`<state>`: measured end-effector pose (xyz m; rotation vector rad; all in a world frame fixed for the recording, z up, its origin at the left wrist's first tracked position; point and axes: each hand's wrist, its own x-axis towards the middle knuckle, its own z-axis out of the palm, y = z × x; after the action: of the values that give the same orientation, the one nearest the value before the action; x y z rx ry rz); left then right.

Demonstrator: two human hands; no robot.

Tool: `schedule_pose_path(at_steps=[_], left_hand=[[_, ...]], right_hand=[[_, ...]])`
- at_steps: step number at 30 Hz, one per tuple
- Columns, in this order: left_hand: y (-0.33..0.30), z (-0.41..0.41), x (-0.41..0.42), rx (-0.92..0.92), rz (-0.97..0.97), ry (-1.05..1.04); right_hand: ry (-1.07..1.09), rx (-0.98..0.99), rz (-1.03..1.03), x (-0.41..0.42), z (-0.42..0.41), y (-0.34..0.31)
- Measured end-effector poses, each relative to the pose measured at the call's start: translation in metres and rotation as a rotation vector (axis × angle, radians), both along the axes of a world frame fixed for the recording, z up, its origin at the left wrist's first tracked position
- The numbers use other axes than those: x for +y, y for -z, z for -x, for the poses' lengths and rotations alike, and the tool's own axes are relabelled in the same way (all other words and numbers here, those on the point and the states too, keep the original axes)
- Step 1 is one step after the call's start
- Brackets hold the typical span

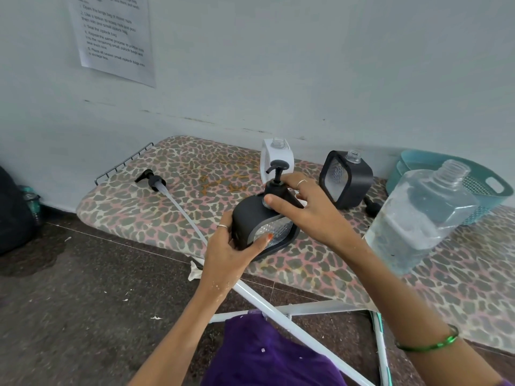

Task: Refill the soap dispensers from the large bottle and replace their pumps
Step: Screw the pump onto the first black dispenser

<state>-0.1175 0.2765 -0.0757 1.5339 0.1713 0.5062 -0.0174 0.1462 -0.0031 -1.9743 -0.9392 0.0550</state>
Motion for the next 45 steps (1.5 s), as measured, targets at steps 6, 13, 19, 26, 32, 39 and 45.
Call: schedule_pose_path(at_steps=[6,13,19,26,32,39,45], left_hand=[[-0.002,0.001,-0.001,-0.001,-0.045,-0.013],[-0.001,0.001,0.000,-0.022,-0.077,-0.020],[0.002,0.000,0.002,-0.017,-0.087,-0.013],[0.005,-0.001,0.004,-0.018,-0.082,0.003],[0.004,-0.001,0.003,-0.031,-0.084,0.010],[0.004,-0.002,0.004,-0.026,-0.079,0.012],[0.008,-0.004,0.004,-0.034,-0.095,0.009]], right_hand=[[0.143,-0.049,0.024,0.001,0.015,0.001],[0.292,-0.087,-0.069,0.013,0.023,0.011],[0.321,-0.070,-0.013,0.015,0.021,0.008],[-0.062,0.118,-0.042,-0.014,0.013,-0.016],[-0.001,0.107,-0.084,-0.005,0.002,-0.014],[-0.040,0.069,0.061,-0.001,0.006,-0.017],[-0.096,0.144,-0.034,-0.011,0.000,-0.015]])
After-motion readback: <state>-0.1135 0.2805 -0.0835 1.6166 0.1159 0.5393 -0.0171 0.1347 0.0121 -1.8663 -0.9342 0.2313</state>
